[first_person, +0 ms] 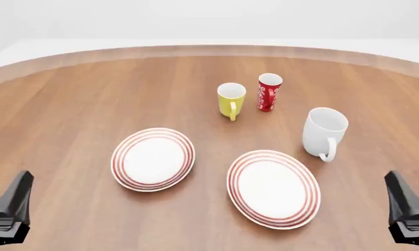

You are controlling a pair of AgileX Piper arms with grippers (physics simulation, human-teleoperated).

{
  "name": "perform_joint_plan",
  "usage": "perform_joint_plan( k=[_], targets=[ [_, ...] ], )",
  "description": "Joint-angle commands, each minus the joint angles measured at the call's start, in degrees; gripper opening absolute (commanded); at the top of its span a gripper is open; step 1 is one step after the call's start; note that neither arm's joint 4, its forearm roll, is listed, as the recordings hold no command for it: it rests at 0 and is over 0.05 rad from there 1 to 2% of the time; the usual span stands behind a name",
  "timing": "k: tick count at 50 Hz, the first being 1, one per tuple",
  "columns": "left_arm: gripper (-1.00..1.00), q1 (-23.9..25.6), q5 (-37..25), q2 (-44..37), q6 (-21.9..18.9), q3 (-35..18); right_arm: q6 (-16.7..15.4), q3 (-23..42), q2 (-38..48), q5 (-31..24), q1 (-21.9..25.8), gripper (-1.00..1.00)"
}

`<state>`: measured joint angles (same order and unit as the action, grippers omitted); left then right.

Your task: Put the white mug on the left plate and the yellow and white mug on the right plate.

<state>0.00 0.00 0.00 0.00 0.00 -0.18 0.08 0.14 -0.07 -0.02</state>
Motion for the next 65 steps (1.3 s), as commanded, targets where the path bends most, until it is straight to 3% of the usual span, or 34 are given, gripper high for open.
perform_joint_plan(
  k=[1, 8, 26, 41, 65],
  targets=[
    [1.00, 0.0, 0.0, 0.0, 0.0, 0.0, -0.7, 0.1, 0.4, -0.4, 0.1, 1.00],
    [1.00, 0.0, 0.0, 0.0, 0.0, 0.0, -1.7, 0.3, 1.3, -0.2, 0.9, 1.00],
    [1.00, 0.0, 0.0, 0.0, 0.0, 0.0, -4.2, 2.2, 16.4, 12.5, 3.4, 1.00],
    [1.00, 0.0, 0.0, 0.0, 0.0, 0.0, -3.9, 2.2, 28.0, 22.6, 3.2, 1.00],
    [1.00, 0.0, 0.0, 0.0, 0.0, 0.0, -1.1, 3.8, 54.6, 43.4, 1.9, 1.00]
  ],
)
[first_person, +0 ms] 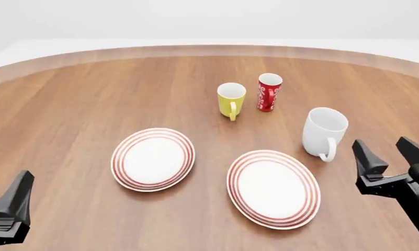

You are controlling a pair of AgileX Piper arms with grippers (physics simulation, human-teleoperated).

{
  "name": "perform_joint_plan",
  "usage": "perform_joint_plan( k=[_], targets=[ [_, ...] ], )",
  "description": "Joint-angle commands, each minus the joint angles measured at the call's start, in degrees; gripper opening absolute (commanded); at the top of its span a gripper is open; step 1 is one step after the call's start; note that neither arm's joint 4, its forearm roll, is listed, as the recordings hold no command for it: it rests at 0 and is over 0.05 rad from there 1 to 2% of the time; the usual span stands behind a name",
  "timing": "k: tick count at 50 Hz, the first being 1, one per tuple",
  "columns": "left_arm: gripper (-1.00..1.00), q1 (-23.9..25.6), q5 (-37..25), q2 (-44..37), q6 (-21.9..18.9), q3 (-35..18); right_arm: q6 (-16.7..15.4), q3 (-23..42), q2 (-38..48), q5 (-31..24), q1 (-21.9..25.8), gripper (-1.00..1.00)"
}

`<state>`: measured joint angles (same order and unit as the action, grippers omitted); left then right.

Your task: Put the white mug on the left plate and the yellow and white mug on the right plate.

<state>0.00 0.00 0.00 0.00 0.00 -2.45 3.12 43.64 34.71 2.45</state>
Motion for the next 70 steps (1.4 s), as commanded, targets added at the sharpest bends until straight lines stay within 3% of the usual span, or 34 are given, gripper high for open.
perform_joint_plan(
  k=[1, 14, 21, 33, 54, 70],
  targets=[
    [1.00, 0.0, 0.0, 0.0, 0.0, 0.0, 1.2, 0.8, 11.8, 9.2, -0.6, 1.00],
    [1.00, 0.0, 0.0, 0.0, 0.0, 0.0, 1.2, 2.0, 21.8, 16.4, -1.4, 1.00],
    [1.00, 0.0, 0.0, 0.0, 0.0, 0.0, 1.4, 2.5, 31.1, 23.9, -1.8, 1.00],
    [1.00, 0.0, 0.0, 0.0, 0.0, 0.0, 1.8, 4.3, 39.4, 29.1, -2.1, 1.00],
    [1.00, 0.0, 0.0, 0.0, 0.0, 0.0, 2.9, 7.0, 50.1, 34.9, -2.0, 1.00],
    [1.00, 0.0, 0.0, 0.0, 0.0, 0.0, 3.1, 9.7, 55.4, 35.1, -2.0, 1.00]
  ],
)
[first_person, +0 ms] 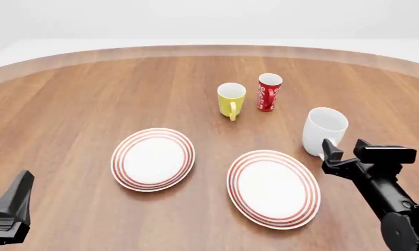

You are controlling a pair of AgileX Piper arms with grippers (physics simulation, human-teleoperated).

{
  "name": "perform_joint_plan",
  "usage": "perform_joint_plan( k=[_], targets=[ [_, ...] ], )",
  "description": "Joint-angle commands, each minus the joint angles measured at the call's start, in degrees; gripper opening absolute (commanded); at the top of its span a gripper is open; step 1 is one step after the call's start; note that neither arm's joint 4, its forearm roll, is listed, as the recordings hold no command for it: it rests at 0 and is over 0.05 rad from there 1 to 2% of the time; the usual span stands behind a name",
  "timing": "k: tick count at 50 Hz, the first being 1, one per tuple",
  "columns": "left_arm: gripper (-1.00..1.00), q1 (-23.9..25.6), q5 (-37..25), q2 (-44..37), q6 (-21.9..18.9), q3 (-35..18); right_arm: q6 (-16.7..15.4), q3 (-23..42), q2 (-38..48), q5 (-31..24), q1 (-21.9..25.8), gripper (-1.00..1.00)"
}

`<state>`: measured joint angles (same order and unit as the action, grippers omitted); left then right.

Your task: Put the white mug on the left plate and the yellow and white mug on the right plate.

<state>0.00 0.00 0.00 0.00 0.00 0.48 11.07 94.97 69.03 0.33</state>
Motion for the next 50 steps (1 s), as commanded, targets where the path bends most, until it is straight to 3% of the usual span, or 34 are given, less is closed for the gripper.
perform_joint_plan(
  k=[1, 50],
  targets=[
    [1.00, 0.0, 0.0, 0.0, 0.0, 0.0, 0.2, 1.7, 4.0, 0.8, 0.1, 1.00],
    [1.00, 0.0, 0.0, 0.0, 0.0, 0.0, 2.1, 8.6, 18.2, 0.9, 0.2, 1.00]
  ],
)
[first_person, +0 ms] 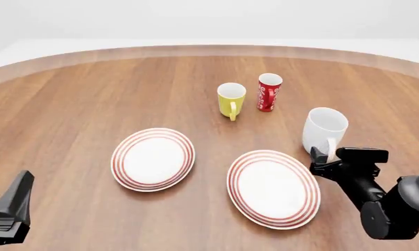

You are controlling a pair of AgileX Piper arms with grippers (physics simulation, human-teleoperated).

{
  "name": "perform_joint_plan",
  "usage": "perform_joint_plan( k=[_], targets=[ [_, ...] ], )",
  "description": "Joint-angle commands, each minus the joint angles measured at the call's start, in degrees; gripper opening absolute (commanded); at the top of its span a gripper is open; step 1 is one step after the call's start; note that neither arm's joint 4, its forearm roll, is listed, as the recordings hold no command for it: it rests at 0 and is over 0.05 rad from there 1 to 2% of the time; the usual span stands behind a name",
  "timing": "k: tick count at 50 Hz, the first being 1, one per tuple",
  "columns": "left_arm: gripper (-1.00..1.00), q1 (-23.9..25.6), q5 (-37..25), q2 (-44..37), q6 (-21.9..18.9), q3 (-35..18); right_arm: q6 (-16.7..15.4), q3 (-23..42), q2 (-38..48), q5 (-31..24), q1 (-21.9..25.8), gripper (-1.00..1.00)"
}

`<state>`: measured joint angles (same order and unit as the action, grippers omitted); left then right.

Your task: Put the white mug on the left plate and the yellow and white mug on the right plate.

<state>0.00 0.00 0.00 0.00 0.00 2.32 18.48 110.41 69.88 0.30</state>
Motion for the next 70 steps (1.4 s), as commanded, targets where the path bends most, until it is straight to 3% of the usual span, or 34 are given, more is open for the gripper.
perform_joint_plan(
  k=[1, 8, 9, 20, 37, 50, 70],
  targets=[
    [1.00, 0.0, 0.0, 0.0, 0.0, 0.0, 0.3, 1.4, 3.4, 0.0, 0.1, 1.00],
    [1.00, 0.0, 0.0, 0.0, 0.0, 0.0, 0.6, 1.2, 3.5, 0.0, 0.7, 1.00],
    [1.00, 0.0, 0.0, 0.0, 0.0, 0.0, 0.7, 1.0, 3.0, 0.0, 0.7, -1.00],
    [1.00, 0.0, 0.0, 0.0, 0.0, 0.0, -0.1, -2.0, -2.3, 0.0, -0.1, -1.00],
    [1.00, 0.0, 0.0, 0.0, 0.0, 0.0, -0.3, -6.8, -12.0, -0.2, 2.4, -1.00],
    [1.00, 0.0, 0.0, 0.0, 0.0, 0.0, -1.2, -8.7, -20.0, -3.4, 5.2, -1.00],
    [1.00, 0.0, 0.0, 0.0, 0.0, 0.0, -3.7, -7.7, -32.8, -13.8, 11.6, -1.00]
  ],
)
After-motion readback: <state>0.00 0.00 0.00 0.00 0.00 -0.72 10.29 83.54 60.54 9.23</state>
